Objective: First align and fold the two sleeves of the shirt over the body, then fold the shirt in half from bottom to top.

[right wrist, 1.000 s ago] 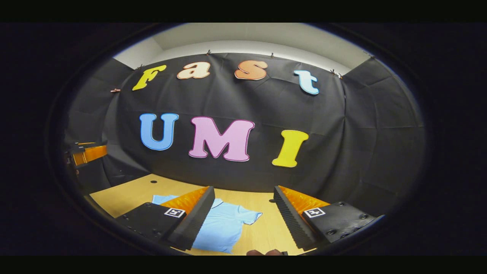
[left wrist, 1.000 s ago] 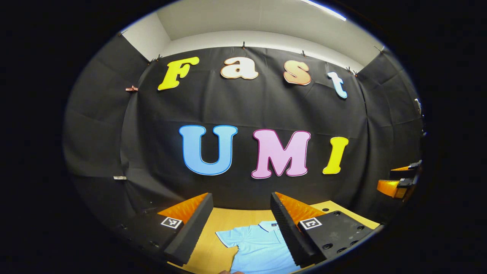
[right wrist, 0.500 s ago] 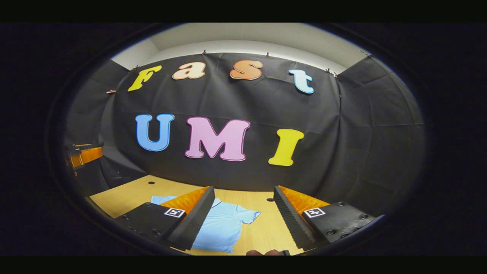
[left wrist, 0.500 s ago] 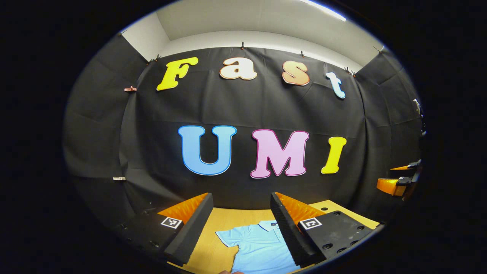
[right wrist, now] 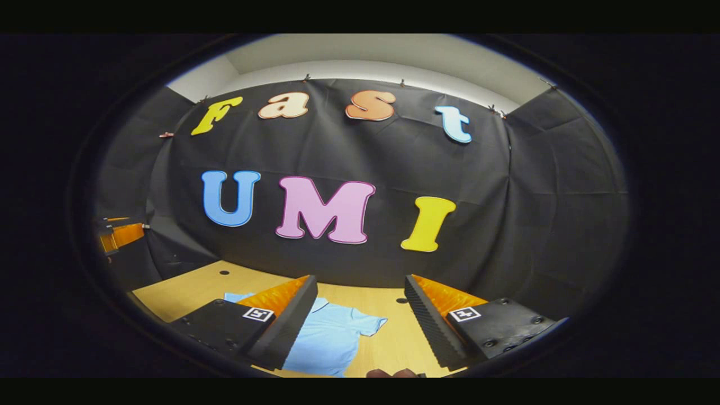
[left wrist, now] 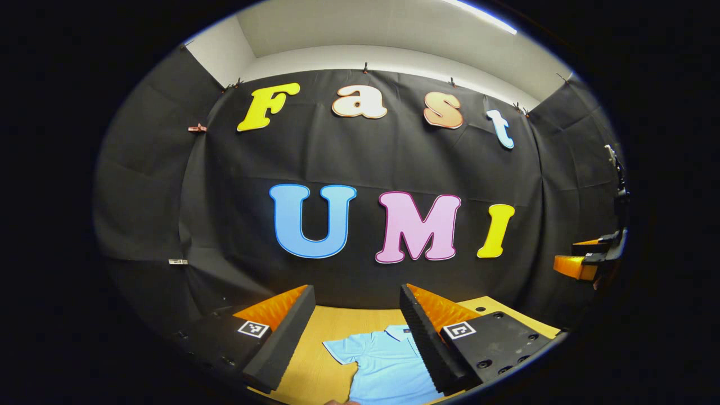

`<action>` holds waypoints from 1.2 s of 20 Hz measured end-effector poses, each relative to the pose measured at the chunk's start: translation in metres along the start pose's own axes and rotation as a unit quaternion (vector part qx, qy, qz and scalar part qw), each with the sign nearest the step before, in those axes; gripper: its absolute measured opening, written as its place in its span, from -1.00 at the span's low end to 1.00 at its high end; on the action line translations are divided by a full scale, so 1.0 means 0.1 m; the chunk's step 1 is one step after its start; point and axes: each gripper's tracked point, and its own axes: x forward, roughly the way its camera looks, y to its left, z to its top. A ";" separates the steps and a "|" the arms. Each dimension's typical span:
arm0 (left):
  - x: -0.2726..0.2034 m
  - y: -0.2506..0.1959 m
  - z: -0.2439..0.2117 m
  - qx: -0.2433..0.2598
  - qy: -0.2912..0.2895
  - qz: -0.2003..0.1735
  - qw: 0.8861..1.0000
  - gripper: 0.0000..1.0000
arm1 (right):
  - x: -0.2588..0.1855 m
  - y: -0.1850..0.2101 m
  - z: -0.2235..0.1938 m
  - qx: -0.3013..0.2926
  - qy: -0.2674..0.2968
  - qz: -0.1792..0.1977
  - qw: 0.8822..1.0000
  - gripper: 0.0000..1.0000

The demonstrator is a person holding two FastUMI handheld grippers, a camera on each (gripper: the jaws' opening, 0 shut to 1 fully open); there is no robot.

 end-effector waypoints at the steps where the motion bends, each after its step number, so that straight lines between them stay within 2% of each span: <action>1: 0.00 0.04 0.01 -0.002 -0.001 -0.001 1.000 0.93 | 0.06 0.00 0.04 -0.004 -0.004 0.002 1.000 0.94; 5: 0.05 0.20 0.04 0.004 0.004 0.001 1.000 0.93 | 0.31 0.04 0.12 0.001 -0.002 0.016 1.000 0.94; 8: 0.07 0.27 0.06 0.011 0.002 0.004 1.000 0.93 | 0.56 0.11 0.07 -0.003 0.012 0.042 0.999 0.94; 14: 0.22 0.21 -0.07 0.007 0.025 0.013 1.000 0.94 | 1.27 -0.05 -0.25 -0.018 0.040 0.043 0.998 0.94; 17: 0.31 0.09 -0.02 0.015 0.020 0.016 1.000 0.93 | 1.69 -0.13 -0.60 -0.030 0.060 0.061 0.996 0.94; 21: 0.54 -0.15 -0.07 0.032 0.028 0.016 0.999 0.93 | 2.23 -0.31 -1.21 -0.004 0.116 0.072 0.991 0.94; 24: 0.76 -0.40 -0.17 0.025 0.034 0.014 0.999 0.94 | 2.55 -0.39 -1.75 0.013 0.163 0.092 0.982 0.94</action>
